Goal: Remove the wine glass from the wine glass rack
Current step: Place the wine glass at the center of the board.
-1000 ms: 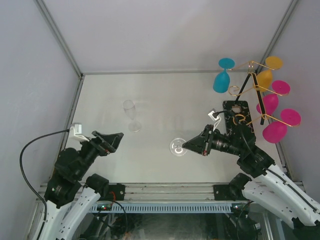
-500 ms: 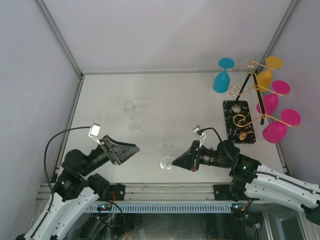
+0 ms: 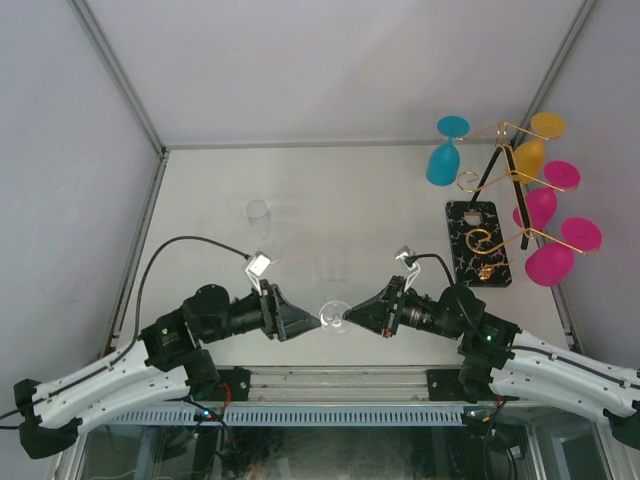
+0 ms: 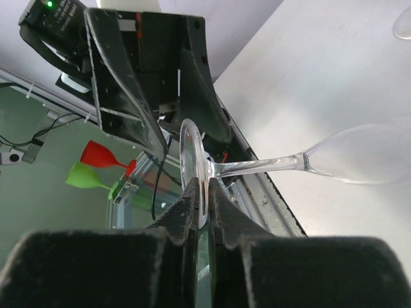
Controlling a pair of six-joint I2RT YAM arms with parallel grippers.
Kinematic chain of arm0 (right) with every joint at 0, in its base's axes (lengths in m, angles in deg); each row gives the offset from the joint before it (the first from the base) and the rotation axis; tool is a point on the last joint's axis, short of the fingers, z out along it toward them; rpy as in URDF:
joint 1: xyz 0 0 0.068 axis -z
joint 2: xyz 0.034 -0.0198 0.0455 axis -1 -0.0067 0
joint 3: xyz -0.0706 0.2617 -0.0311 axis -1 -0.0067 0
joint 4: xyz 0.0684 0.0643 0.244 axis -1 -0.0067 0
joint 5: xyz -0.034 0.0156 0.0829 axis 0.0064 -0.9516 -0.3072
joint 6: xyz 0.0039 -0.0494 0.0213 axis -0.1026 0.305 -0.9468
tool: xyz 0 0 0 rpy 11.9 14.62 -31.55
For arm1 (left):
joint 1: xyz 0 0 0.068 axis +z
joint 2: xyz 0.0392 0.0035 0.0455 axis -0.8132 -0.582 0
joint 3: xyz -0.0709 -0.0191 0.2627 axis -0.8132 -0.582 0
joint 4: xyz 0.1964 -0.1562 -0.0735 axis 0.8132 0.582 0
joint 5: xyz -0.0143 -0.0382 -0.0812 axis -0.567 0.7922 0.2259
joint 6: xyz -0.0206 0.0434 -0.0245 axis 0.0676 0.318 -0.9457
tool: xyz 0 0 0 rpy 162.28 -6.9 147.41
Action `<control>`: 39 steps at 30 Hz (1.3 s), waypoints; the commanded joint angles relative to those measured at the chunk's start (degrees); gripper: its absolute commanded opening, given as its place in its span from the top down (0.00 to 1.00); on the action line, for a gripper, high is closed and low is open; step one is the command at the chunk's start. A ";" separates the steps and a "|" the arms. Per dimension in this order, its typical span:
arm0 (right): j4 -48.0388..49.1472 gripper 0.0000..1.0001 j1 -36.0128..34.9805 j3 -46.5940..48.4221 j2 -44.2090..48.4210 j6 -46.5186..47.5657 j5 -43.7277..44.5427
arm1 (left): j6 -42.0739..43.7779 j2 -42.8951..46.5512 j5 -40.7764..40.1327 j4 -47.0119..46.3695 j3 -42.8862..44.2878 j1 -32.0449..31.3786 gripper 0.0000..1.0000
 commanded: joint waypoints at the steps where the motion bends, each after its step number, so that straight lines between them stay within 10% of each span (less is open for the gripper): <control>1: 4.69 1.00 -0.56 -0.14 1.95 0.05 1.58 | 2.41 -3.83 -3.90 -6.71 3.36 -2.39 0.36; 39: 4.29 1.00 -0.58 0.97 4.41 -0.61 -0.47 | 2.67 -8.39 0.47 -18.66 0.90 -5.10 0.87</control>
